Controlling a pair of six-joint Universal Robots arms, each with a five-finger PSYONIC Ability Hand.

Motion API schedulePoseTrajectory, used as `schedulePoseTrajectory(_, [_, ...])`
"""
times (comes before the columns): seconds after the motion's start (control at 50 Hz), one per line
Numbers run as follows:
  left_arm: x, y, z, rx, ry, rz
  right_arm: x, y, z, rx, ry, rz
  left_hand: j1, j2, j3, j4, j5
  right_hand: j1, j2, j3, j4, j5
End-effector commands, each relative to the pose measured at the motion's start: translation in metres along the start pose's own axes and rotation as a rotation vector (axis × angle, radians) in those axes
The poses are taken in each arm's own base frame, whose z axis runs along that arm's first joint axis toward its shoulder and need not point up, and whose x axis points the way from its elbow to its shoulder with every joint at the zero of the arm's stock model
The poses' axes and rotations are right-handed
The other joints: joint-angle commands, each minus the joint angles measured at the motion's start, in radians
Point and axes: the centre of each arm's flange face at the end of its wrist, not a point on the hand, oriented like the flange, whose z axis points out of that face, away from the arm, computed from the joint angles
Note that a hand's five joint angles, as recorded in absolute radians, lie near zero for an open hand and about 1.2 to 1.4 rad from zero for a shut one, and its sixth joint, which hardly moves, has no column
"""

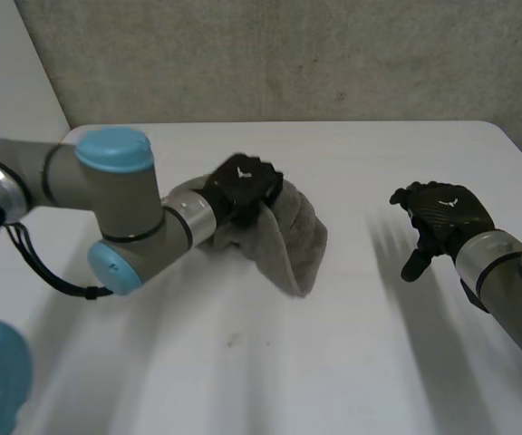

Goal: Fold the towel.

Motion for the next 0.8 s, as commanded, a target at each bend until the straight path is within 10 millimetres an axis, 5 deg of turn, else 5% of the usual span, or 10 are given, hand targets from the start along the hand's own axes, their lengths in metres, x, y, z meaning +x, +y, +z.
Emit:
schedulePoseTrajectory(0.02, [0.0,-0.043,-0.047,0.006,-0.081,0.015,-0.022,-0.005,0.011,0.021,-0.101,0.115,0.237,0.192,0.191,0.189,0.211,-0.041,-0.064,-0.044,-0.062,-0.074])
schedulePoseTrajectory(0.2, [0.002,-0.062,-0.082,-0.006,-0.154,0.016,-0.088,-0.003,0.03,-0.038,-0.383,0.437,0.237,0.192,0.191,0.189,0.211,-0.041,-0.064,-0.044,-0.062,-0.074])
schedulePoseTrajectory(0.38, [0.005,-0.067,-0.101,-0.022,-0.201,0.009,-0.13,0.02,0.055,-0.077,-0.405,0.439,0.237,0.192,0.191,0.189,0.211,-0.041,-0.064,-0.044,-0.062,-0.074])
schedulePoseTrajectory(0.42, [0.004,-0.067,-0.101,-0.021,-0.205,0.006,-0.13,0.024,0.061,-0.076,-0.361,0.436,0.237,0.192,0.191,0.189,0.211,0.186,0.163,0.184,0.166,0.153])
schedulePoseTrajectory(0.44, [0.002,-0.067,-0.101,-0.016,-0.21,0.001,-0.127,0.024,0.067,-0.059,-0.297,0.427,0.237,0.192,0.191,0.189,0.211,0.619,0.596,0.617,0.599,0.586])
schedulePoseTrajectory(0.46, [0.0,-0.068,-0.1,-0.007,-0.217,-0.005,-0.12,0.014,0.071,-0.009,-0.232,0.41,0.237,0.192,0.191,0.189,0.211,1.077,1.054,1.075,1.056,1.044])
schedulePoseTrajectory(0.5, [-0.002,-0.07,-0.098,0.012,-0.225,-0.008,-0.11,-0.004,0.072,0.066,-0.169,0.379,0.237,0.192,0.191,0.189,0.211,1.18,1.156,1.177,1.159,1.146])
schedulePoseTrajectory(0.58, [-0.009,-0.076,-0.094,0.064,-0.25,-0.005,-0.092,-0.062,0.061,0.292,-0.093,0.264,0.237,0.192,0.191,0.189,0.211,1.181,1.157,1.178,1.16,1.147])
schedulePoseTrajectory(0.68, [-0.019,-0.088,-0.092,0.145,-0.335,-0.04,-0.076,-0.146,0.004,0.586,-0.055,-0.067,0.237,0.192,0.191,0.189,0.211,1.181,1.157,1.178,1.16,1.147])
schedulePoseTrajectory(0.8, [-0.018,-0.11,-0.111,0.201,-0.367,-0.093,-0.073,-0.161,-0.025,0.593,-0.051,-0.266,0.237,0.192,0.191,0.189,0.211,1.181,1.157,1.178,1.16,1.147])
